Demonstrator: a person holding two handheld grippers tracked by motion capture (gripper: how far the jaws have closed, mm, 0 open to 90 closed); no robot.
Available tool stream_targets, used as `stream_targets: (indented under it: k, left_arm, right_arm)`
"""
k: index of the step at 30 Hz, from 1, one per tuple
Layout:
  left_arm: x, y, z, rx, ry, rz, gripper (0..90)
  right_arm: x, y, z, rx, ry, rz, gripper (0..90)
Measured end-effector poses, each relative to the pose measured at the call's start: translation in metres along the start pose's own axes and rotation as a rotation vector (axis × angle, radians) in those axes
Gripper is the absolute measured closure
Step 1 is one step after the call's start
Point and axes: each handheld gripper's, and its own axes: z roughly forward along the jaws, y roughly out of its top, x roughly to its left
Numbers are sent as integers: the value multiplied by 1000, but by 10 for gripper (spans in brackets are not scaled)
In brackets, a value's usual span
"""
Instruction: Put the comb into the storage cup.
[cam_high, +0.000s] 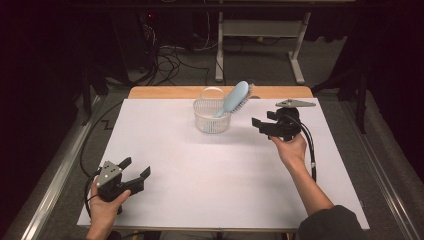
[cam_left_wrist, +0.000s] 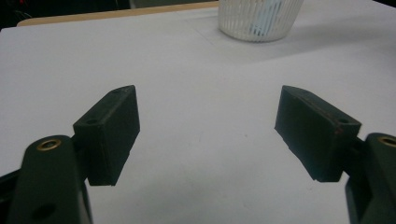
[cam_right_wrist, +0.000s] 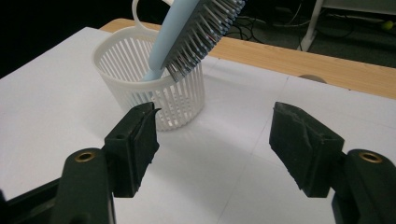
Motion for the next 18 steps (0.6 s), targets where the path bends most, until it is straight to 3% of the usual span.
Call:
stream_targets:
  k: [18]
  left_arm:
    - [0,0,0,1,1,1,230]
  right_arm:
    - [-3,-7,-17,-6,-7,-25,331]
